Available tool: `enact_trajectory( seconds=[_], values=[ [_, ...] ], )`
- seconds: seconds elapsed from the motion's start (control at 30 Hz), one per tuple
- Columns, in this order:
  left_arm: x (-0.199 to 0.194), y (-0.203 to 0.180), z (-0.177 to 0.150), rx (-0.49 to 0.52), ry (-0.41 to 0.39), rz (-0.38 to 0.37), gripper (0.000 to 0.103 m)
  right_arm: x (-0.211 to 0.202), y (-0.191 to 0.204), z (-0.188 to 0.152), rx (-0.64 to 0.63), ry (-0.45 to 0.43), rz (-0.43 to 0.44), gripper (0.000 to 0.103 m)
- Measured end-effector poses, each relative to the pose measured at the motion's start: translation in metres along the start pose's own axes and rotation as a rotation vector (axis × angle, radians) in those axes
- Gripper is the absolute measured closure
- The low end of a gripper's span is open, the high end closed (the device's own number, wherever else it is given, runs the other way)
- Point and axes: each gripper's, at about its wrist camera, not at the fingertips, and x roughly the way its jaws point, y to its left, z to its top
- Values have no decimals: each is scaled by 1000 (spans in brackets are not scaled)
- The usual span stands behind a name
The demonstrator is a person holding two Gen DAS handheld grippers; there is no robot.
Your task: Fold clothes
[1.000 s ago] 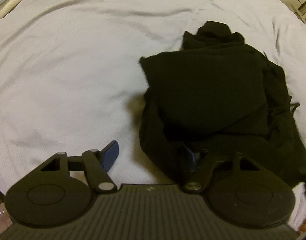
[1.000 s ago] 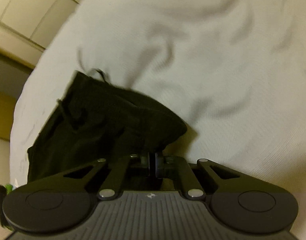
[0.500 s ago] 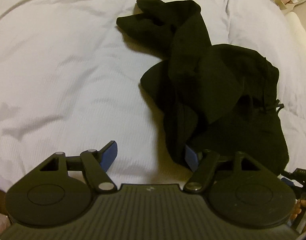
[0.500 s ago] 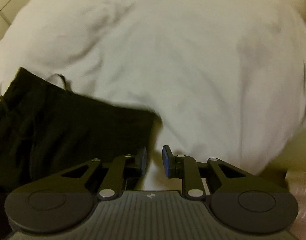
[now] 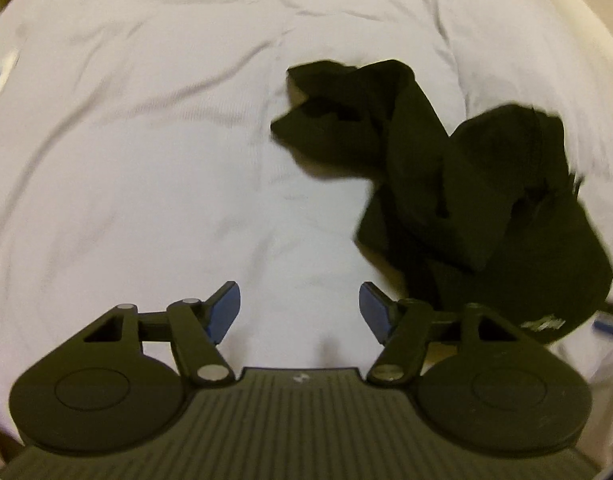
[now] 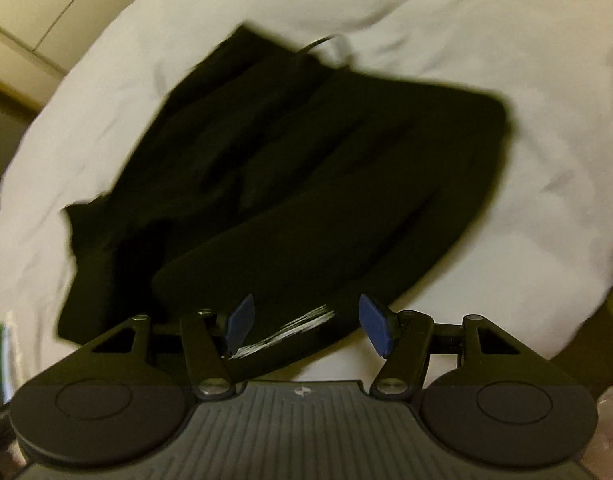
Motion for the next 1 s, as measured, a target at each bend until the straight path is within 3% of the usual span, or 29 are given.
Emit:
enact_trajectory(
  seconds=[0.13,0.23,0.47,0.57,0.77,0.9,1.0],
  values=[
    [13,25,35,213,1,-55,51,5,44,-24,35,-43,27,42],
    [28,52,56,364,9,-138,51,7,72,-52,145,-117,4,43],
    [64,105,94,732,16,-283,55,1,178,-169,379,-350,-76,44],
    [76,116,104,814,4,-315,55,23,216,-196,377,-311,-57,44],
    [104,128,123,954,-8,-379,55,100,275,-189,409,-348,35,50],
    [124,119,132,1037,-3,-412,56,138,281,-175,477,-416,77,51],
    [137,109,140,1095,-12,-412,62,163,277,-165,575,-459,110,51]
  ],
)
